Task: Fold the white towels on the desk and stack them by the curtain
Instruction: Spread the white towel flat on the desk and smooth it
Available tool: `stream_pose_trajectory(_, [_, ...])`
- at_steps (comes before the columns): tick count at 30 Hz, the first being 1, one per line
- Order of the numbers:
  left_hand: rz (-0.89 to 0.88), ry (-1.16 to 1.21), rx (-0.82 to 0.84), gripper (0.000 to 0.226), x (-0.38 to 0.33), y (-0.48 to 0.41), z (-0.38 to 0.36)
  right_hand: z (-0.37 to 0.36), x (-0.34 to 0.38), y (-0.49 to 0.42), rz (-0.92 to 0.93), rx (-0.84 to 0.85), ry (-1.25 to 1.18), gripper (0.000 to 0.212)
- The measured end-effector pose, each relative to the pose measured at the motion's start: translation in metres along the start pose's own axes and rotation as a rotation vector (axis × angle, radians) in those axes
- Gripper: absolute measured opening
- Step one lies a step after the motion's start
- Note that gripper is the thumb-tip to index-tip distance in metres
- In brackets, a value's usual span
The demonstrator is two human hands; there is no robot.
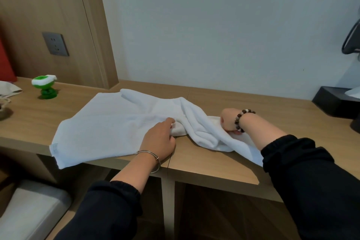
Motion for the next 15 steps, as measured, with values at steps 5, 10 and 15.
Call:
stream_pose_trajectory(5, [0.002, -0.017, -0.002, 0.041, 0.000, 0.000, -0.001, -0.001, -0.004, -0.003, -0.003, 0.020, 0.018, 0.041])
stream_pose_trajectory(10, [0.002, -0.050, 0.001, 0.020, -0.001, 0.000, 0.002, 0.002, -0.001, -0.006, -0.015, -0.047, 0.040, 0.033])
stream_pose_trajectory(15, [-0.017, -0.099, 0.020, 0.009, -0.004, -0.001, 0.003, 0.069, -0.053, 0.002, -0.269, -0.738, -0.573, 0.011])
Point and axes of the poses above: each hand's wrist, its own y-axis away from the middle knuckle, its own z-axis out of the back of the hand, x = y × z, the point moved 7 cm from there along -y, towards the middle knuckle, and after that the axes turned 7 degrees about -z, right-handed, at the moved point
